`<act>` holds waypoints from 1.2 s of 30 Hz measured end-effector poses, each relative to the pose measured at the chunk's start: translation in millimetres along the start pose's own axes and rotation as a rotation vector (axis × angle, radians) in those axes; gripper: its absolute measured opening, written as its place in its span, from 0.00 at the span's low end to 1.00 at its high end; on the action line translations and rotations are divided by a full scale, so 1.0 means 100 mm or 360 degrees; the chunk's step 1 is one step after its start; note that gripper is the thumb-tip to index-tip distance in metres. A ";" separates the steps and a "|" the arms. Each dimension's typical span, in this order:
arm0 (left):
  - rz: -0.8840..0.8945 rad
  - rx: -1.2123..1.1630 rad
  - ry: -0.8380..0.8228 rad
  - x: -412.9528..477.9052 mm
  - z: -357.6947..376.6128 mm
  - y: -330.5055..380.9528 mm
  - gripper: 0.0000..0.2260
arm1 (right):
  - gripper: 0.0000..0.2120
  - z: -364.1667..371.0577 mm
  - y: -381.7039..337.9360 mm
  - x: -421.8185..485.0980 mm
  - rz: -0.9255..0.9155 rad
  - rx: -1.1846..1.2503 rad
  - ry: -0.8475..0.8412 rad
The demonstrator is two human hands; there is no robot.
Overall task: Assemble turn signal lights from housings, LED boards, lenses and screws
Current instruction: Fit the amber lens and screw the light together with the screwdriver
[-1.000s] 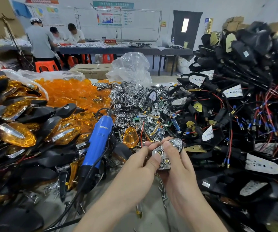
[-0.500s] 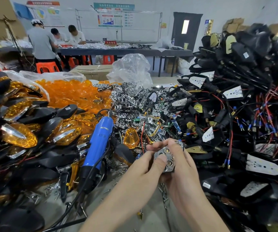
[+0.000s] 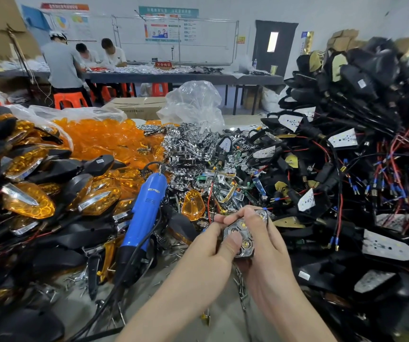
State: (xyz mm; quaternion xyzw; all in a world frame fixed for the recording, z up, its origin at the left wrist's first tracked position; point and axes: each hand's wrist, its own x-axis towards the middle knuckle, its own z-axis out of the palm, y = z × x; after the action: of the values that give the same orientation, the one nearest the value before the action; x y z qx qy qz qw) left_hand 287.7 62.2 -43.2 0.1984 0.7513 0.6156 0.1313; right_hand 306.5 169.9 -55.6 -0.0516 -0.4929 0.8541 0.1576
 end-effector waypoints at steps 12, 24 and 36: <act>0.0094 0.0077 -0.0033 -0.02 -0.03 0.02 0.13 | 0.15 -0.04 0.06 0.07 -0.0139 -0.0171 -0.0001; -0.0072 -0.0096 -0.0154 0.00 -0.01 0.03 0.09 | 0.14 -0.10 0.09 0.10 -0.0105 -0.0125 -0.0019; -0.0149 -0.0117 -0.0009 0.03 0.04 -0.01 0.10 | 0.14 -0.15 0.21 0.18 -0.0062 -0.0228 -0.0004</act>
State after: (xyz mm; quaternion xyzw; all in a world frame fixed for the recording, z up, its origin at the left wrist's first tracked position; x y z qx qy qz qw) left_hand 286.7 67.2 -44.5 0.1599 0.7363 0.6354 0.1691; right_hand 288.9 178.4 -80.4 -0.0521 -0.5538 0.8136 0.1695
